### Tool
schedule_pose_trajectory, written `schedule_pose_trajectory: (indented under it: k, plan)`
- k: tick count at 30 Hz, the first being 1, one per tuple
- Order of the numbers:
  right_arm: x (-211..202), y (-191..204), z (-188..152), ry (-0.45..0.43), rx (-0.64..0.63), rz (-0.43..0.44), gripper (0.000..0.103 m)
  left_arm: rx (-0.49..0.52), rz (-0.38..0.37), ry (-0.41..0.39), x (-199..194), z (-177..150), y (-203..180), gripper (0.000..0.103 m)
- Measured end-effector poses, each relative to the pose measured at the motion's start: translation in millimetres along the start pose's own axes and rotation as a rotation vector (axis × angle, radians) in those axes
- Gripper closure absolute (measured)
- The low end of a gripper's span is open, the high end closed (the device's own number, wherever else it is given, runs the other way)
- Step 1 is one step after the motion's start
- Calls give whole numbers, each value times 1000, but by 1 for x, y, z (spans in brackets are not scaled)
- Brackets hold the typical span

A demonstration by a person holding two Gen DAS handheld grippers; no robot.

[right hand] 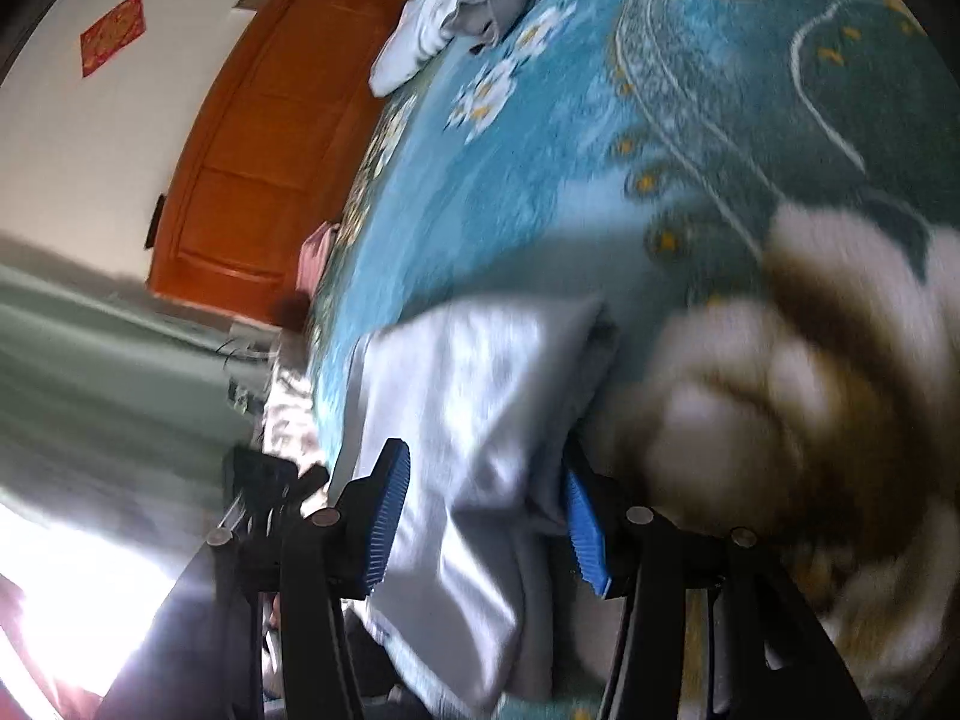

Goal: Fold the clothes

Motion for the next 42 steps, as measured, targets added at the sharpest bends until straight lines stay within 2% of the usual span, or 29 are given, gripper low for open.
schedule_pose_trajectory:
  k: [3, 6, 16, 17, 18, 19, 20, 21, 23, 26, 34, 42]
  plan:
    - [-7, 0, -19, 36, 25, 52, 52, -1, 0, 8, 2, 1, -1, 41]
    - [-11, 0, -27, 29, 17, 54, 52, -2, 2, 16, 4, 1, -2, 41]
    - [24, 15, 0, 19, -3, 42, 56, -4, -16, 38, 11, 4, -8, 40]
    - [23, 15, -1, 14, -7, 32, 59, 0, -15, 34, 11, 3, -8, 40]
    - [22, 13, -2, 8, -10, 20, 68, 6, -4, 27, 11, 3, -8, 40]
    - [21, 9, -3, 2, -4, -1, 73, 11, 15, 20, 11, 2, -7, 44]
    - [20, 5, -3, -2, 9, -11, 81, 16, 33, 13, 11, 1, -7, 52]
    - [18, 2, -4, -11, 29, -8, 83, 20, 57, 4, 11, 0, -5, 57]
    - [15, -2, -5, -25, 55, -11, 85, 11, 80, -12, 8, -1, -1, 82]
    - [11, 0, -7, -42, 45, -50, 86, -19, 60, -35, 3, -5, -1, 86]
    - [-20, 27, -8, -84, -22, -65, 89, 80, 50, -44, -8, -23, -51, 87]
    - [-88, 64, -11, -185, -103, -26, 90, 205, 7, -42, -13, -40, -132, 87]
Point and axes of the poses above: each gripper's, at about its wrist camera, not at the fingertips, and x roughly the way its jaws point, y to its left, z to its top, the point moved 9 cm from there along x, roughly the way its jaws point
